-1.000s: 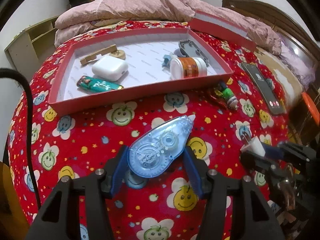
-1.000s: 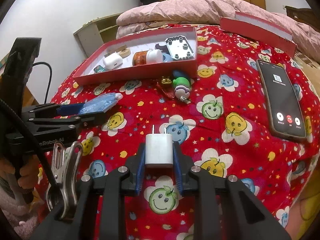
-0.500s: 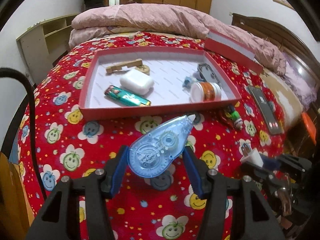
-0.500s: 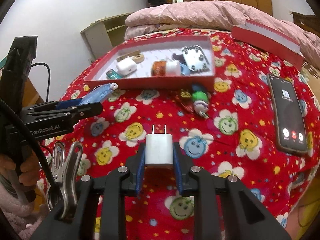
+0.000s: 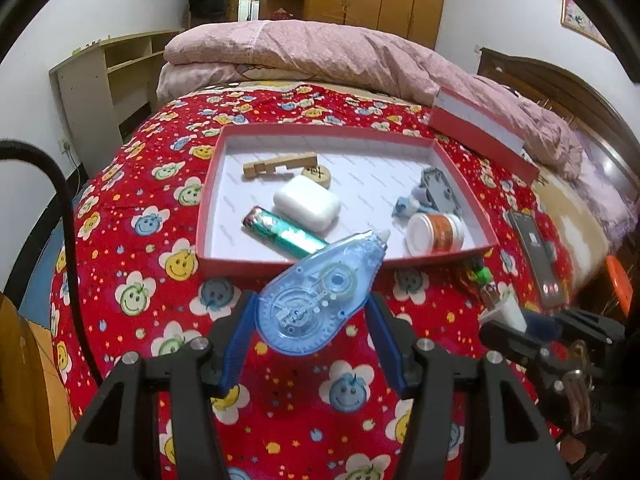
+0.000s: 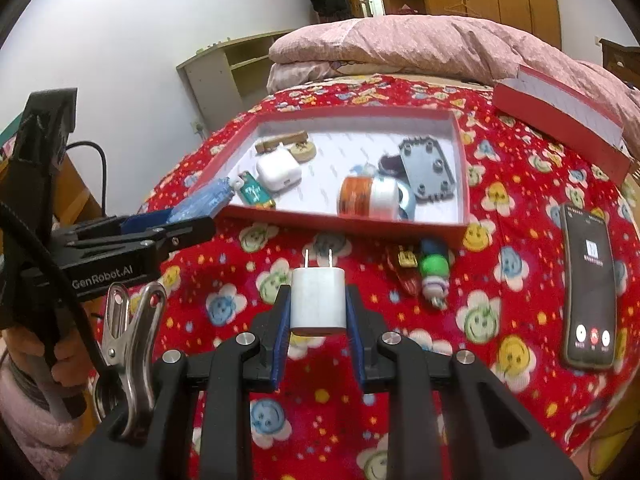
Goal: Organize rigid objects
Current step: 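Carry the charger plug and correction tape into the tray and open both tools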
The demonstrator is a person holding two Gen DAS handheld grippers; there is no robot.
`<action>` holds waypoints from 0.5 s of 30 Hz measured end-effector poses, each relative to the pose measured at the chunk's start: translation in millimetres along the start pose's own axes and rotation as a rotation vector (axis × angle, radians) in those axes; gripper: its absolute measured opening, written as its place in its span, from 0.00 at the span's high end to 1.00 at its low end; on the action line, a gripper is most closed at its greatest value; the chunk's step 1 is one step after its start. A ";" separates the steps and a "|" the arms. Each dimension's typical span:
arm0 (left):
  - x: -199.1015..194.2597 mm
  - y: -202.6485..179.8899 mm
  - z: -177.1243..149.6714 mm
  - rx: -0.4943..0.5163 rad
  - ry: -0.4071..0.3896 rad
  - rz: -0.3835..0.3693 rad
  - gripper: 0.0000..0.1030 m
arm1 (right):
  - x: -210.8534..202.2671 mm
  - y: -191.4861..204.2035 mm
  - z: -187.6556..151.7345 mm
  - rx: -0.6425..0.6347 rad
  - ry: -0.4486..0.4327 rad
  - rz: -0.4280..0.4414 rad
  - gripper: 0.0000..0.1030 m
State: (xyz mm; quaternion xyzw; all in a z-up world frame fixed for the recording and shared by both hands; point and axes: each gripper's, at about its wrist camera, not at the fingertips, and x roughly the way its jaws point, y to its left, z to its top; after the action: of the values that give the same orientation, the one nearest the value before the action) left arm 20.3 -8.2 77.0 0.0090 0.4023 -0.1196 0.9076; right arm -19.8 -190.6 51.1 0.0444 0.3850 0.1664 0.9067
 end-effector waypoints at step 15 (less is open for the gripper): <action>9.5 0.2 35.6 0.010 -0.011 0.030 0.44 | 4.7 2.5 43.4 -0.016 -0.054 0.005 0.75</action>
State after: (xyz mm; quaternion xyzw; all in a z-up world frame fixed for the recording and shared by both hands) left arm 52.4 -14.0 94.1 0.0190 0.3963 -0.1082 0.9115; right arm 13.6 -184.6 78.8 0.0424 0.3590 0.1705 0.9166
